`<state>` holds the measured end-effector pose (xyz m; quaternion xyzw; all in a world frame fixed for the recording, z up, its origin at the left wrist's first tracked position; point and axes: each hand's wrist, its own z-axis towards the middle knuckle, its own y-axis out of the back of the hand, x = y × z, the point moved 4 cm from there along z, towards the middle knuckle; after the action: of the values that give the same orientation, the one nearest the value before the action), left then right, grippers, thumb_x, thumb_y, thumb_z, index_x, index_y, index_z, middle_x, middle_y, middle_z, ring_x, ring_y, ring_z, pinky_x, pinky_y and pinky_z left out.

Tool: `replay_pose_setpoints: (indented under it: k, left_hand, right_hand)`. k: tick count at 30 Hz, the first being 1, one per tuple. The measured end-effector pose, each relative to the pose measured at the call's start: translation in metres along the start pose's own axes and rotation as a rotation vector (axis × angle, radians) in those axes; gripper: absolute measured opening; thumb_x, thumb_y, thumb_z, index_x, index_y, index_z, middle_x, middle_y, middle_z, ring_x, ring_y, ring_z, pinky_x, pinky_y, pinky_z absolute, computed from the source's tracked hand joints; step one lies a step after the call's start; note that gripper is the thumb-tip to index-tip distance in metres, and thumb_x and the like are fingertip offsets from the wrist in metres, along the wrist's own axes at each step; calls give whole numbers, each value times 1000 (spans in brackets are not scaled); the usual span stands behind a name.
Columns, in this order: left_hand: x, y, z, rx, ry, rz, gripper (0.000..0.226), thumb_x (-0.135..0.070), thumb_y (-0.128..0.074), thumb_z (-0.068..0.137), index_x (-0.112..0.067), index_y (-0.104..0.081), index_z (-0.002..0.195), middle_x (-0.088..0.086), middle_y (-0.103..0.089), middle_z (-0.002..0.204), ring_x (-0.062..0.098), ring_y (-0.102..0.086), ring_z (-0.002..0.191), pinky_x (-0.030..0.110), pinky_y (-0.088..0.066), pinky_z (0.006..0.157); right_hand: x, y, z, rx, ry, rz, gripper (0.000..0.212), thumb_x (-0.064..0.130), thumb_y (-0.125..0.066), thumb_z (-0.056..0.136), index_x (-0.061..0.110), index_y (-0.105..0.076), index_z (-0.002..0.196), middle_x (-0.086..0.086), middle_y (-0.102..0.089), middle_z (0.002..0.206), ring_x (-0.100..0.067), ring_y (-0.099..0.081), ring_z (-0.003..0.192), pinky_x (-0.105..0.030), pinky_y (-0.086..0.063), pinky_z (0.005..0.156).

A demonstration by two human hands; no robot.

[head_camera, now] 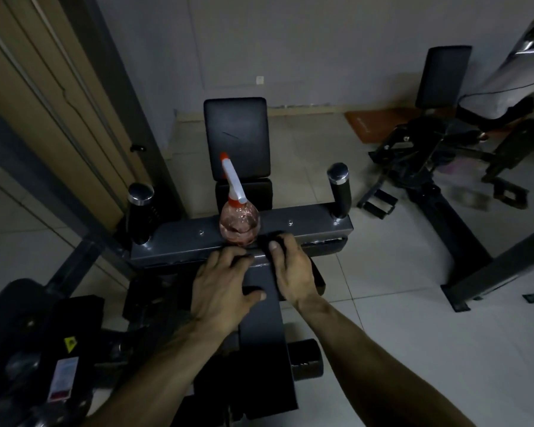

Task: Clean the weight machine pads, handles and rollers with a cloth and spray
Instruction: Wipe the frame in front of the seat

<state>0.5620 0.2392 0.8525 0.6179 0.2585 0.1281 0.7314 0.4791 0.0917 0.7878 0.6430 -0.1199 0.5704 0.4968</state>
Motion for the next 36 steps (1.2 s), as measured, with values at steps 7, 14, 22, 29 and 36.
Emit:
replay_pose_setpoints:
  k: [7,14,22,29,36]
  left_hand:
    - [-8,6,0,34,8,29,73,-69,-74,74,-31,-59,134,-11,-42,145,17,-42,127,36,-46,100]
    - [-13,10,2,37,-25,90,73,-70,-72,75,-30,-57,134,-7,-43,143,19,-43,127,38,-41,101]
    - [-17,2,-6,50,-118,118,87,-64,-72,80,-17,-47,150,1,-40,154,24,-40,135,38,-43,108]
    - [-19,2,1,98,-99,71,95,-71,-72,75,-24,-42,152,-4,-36,150,20,-35,133,35,-49,101]
    - [-30,5,7,127,-83,153,94,-73,-72,73,-24,-46,149,-2,-36,146,22,-38,131,37,-44,106]
  right_hand:
    - [6,1,6,73,-414,443,29,44,-46,107,22,-64,114,-2,-72,102,-19,-68,97,-29,-57,79]
    - [-2,5,1,31,134,-185,34,45,-31,107,24,-55,119,-4,-64,109,-24,-64,91,-35,-53,75]
    - [7,4,3,58,-542,528,30,43,-44,107,21,-64,111,-3,-71,102,-20,-68,96,-33,-55,78]
    - [1,3,-6,-27,101,-253,32,44,-33,107,27,-53,125,-5,-62,119,-24,-66,89,-39,-56,66]
    - [10,5,24,135,-459,111,33,36,-46,100,14,-67,90,-11,-72,95,-33,-67,94,-40,-55,87]
